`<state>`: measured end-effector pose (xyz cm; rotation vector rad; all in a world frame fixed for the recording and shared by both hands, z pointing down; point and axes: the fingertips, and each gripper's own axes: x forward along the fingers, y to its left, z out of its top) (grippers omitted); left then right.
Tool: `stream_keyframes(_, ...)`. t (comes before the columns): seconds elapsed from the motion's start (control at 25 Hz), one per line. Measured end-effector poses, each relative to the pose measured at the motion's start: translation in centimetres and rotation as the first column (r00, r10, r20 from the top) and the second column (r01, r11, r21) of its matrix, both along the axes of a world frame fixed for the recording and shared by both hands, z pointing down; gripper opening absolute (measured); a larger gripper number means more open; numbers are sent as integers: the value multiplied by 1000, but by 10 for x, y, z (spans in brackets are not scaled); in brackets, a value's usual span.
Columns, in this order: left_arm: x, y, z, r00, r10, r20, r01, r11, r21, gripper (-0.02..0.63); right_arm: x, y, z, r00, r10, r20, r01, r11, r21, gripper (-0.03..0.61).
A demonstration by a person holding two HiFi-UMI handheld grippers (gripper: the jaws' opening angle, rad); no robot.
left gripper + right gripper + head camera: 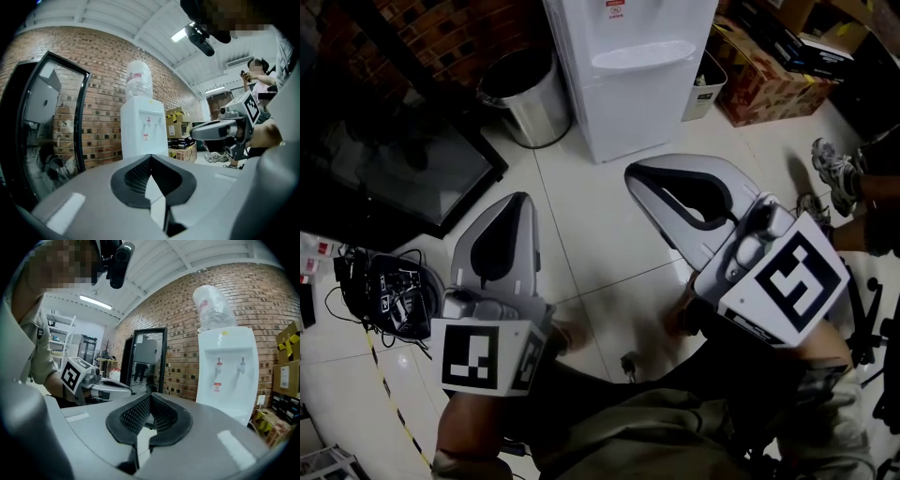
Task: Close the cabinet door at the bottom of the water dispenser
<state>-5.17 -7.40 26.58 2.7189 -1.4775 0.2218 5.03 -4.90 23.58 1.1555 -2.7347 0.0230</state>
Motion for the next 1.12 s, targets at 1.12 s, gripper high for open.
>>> stream_keyframes(1.12, 17, 12, 2, 1000, 14, 22, -13, 1000, -13, 2, 5, 2, 21, 1000, 7, 23, -6, 997, -72, 0)
